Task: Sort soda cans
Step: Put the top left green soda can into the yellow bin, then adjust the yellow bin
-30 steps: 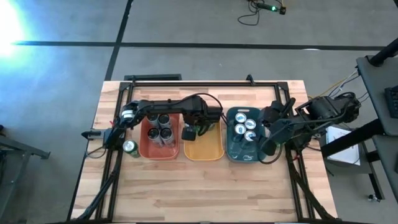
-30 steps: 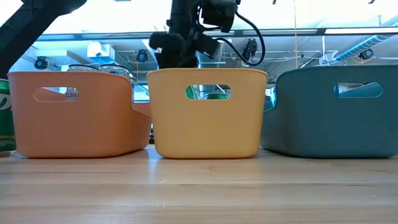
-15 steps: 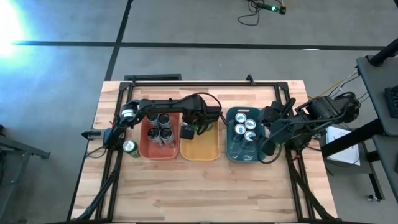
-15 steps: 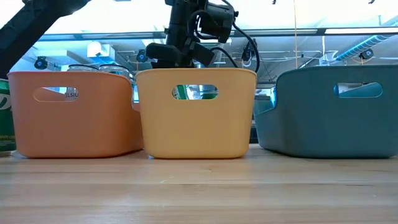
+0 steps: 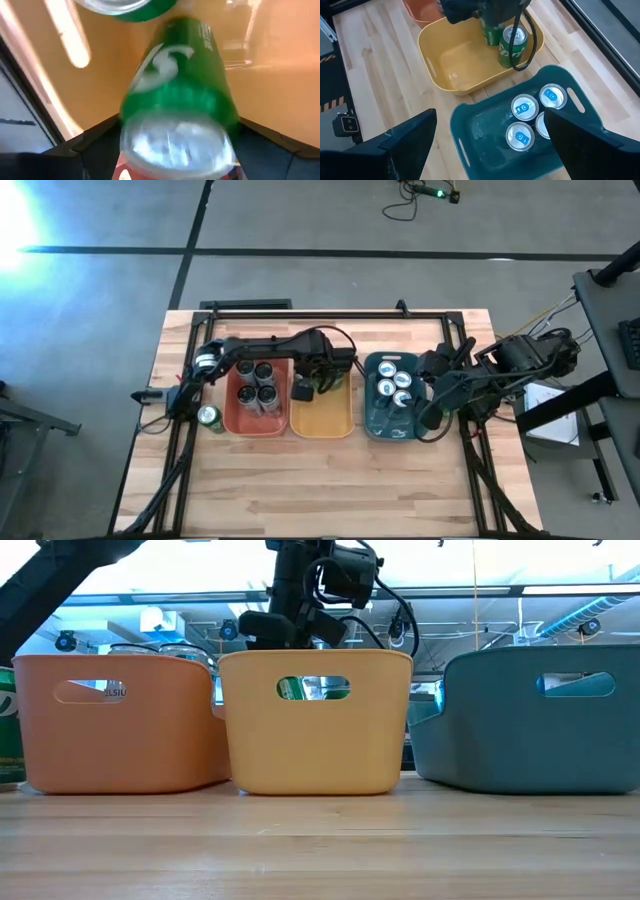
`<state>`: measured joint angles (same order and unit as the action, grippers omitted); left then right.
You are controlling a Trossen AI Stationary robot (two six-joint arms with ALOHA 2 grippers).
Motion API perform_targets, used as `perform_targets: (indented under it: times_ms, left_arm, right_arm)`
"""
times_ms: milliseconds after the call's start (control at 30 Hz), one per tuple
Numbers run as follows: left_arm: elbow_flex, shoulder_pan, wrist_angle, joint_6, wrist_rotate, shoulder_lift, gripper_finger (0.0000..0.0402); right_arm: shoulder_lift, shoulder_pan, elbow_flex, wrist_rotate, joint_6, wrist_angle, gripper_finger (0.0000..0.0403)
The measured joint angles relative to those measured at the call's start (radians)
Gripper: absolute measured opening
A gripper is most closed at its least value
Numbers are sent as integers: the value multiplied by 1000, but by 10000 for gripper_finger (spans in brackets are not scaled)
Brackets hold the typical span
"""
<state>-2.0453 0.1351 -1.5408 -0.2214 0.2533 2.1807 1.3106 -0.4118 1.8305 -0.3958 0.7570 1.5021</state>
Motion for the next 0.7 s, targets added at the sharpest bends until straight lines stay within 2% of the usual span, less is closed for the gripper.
perform_targets:
  times_ms: [333,533,700]
  left_arm:
    - [-1,13,2,21,35,-1,325]
    - [-59,12,-31,25,17,0,318]
    - [-170,10,-28,58,-120,-22,317]
  right_arm:
    - [0,0,0,0,3,-22,364]
    - [0,0,0,0,1,-25,364]
    - [0,-2,0,0,-46,-69,364]
